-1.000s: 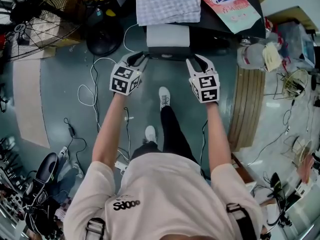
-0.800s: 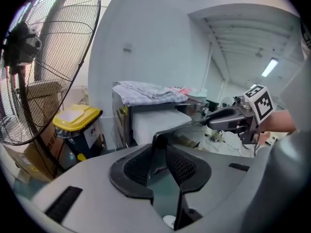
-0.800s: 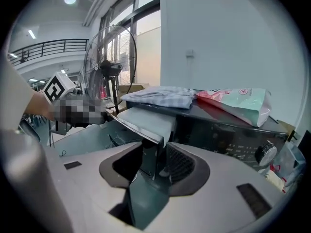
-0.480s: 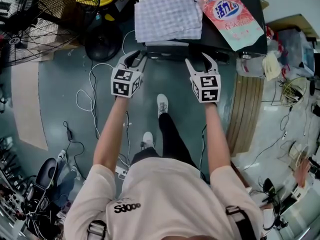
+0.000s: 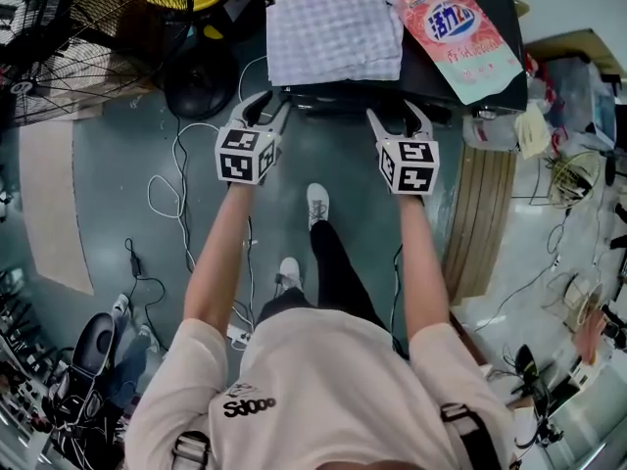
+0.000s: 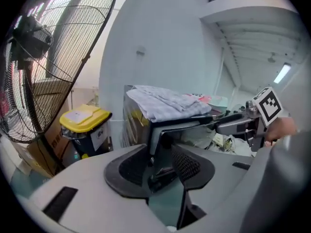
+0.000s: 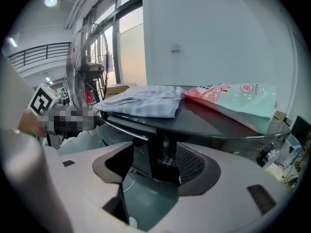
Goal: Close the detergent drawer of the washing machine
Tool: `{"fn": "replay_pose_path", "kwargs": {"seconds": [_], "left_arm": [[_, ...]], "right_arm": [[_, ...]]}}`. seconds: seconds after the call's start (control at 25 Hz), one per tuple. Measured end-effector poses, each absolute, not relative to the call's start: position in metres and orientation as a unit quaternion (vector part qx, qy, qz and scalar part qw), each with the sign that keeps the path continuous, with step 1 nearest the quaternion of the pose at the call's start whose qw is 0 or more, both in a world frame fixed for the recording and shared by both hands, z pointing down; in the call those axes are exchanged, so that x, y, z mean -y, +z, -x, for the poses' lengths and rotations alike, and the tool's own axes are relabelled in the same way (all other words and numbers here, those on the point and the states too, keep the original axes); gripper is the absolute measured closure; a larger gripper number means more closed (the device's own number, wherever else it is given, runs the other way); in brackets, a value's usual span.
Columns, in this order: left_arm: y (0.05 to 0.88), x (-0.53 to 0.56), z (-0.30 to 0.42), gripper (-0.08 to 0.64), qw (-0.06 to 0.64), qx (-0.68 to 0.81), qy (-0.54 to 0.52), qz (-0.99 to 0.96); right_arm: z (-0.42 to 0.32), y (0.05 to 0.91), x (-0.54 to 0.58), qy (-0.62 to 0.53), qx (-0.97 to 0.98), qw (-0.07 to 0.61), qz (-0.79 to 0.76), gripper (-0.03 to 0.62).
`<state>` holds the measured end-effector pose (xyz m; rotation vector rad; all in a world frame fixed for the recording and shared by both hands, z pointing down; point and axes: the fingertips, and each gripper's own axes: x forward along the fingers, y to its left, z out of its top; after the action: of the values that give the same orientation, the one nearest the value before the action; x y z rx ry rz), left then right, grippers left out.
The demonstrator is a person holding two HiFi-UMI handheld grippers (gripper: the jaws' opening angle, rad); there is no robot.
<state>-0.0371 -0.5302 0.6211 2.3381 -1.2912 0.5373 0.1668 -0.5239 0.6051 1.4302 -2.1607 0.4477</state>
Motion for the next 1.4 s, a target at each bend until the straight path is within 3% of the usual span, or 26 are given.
{"fn": "replay_pose_path", "kwargs": {"seconds": [1.4], "left_arm": [[0.620,0.559,0.034,0.440,0.229,0.493,0.141,-0.827]], "right_arm": [[-0.170,0.608,0.543,0.194,0.685,0.247,-0.657,0.362]]}}
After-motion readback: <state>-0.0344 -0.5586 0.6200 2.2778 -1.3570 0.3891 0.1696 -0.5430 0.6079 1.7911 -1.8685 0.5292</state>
